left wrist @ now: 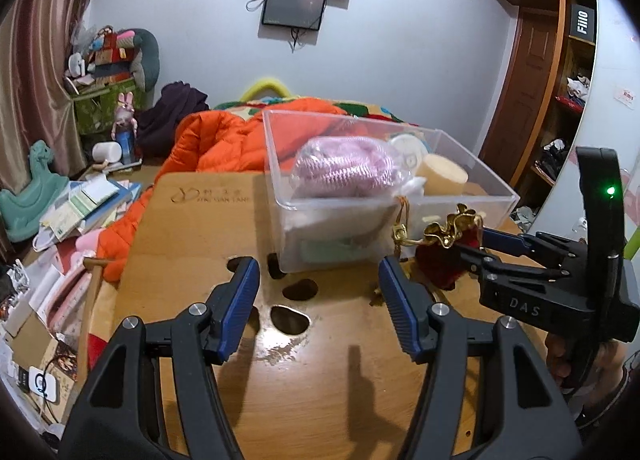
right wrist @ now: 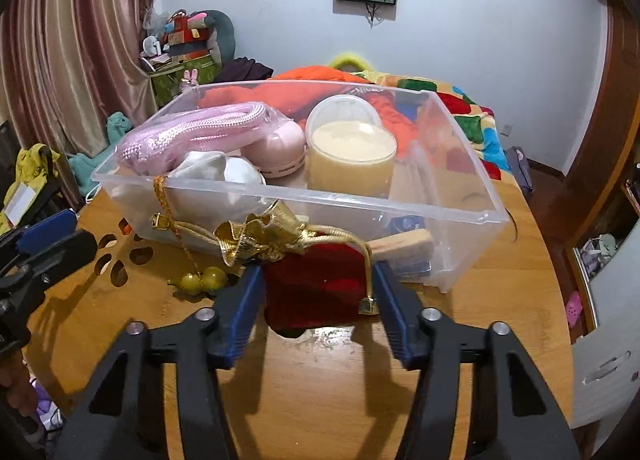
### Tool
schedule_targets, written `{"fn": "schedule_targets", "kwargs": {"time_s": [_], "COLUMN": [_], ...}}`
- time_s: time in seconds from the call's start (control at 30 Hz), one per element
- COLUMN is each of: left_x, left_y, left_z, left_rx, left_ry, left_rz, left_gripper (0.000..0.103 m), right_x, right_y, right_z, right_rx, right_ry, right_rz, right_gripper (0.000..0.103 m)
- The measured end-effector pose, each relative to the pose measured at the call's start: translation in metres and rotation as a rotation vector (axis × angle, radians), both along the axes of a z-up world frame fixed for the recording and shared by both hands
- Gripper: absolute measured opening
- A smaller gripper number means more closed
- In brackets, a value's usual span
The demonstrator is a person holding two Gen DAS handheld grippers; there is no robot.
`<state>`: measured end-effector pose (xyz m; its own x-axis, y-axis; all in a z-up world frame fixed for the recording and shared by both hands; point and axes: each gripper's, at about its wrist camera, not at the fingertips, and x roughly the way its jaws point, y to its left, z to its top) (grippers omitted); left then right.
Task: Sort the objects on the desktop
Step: 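Grasp the gold gourd charm with the left gripper while the right gripper grasps the red pouch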
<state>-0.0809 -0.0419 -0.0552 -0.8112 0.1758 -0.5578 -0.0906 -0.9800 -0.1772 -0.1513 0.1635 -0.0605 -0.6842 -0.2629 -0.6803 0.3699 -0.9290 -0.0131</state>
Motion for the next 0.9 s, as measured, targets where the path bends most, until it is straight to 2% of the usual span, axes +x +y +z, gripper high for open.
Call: {"fn": "schedule_targets", "kwargs": {"time_s": [0.07, 0.13, 0.2, 0.33, 0.7, 0.9], "left_x": [-0.002, -0.004, -0.005, -0.007, -0.022, -0.031], "left_y": [0.004, 0.010, 0.017, 0.028, 0.063, 0.084], "left_z": [-0.003, -0.005, -0.006, -0.009, -0.014, -0.016], "left_rx": [0.001, -0.005, -0.017, -0.035, -0.094, -0.101], "left_ry": [-0.011, -0.020, -0.029, -0.043, -0.088, -0.107], "left_rz": [-0.010, -0.019, -0.030, -0.047, -0.090, -0.132], "left_gripper": [0.061, 0.061, 0.061, 0.061, 0.061, 0.061], "right_x": [-0.001, -0.001, 0.002, 0.012, 0.024, 0.030], "right_y": [0.002, 0.005, 0.010, 0.018, 0.054, 0.076], "right_z": [-0.002, -0.002, 0.001, 0.007, 0.018, 0.026], "right_rx": [-0.016, -0.042, -0.078, -0.083, -0.179, -0.227], "right_ry": [-0.011, -0.025, -0.023, 0.020, 0.039, 0.054], "right_rz": [0.010, 0.029, 0.034, 0.032, 0.024, 0.011], "right_gripper": [0.038, 0.017, 0.012, 0.008, 0.007, 0.005]}}
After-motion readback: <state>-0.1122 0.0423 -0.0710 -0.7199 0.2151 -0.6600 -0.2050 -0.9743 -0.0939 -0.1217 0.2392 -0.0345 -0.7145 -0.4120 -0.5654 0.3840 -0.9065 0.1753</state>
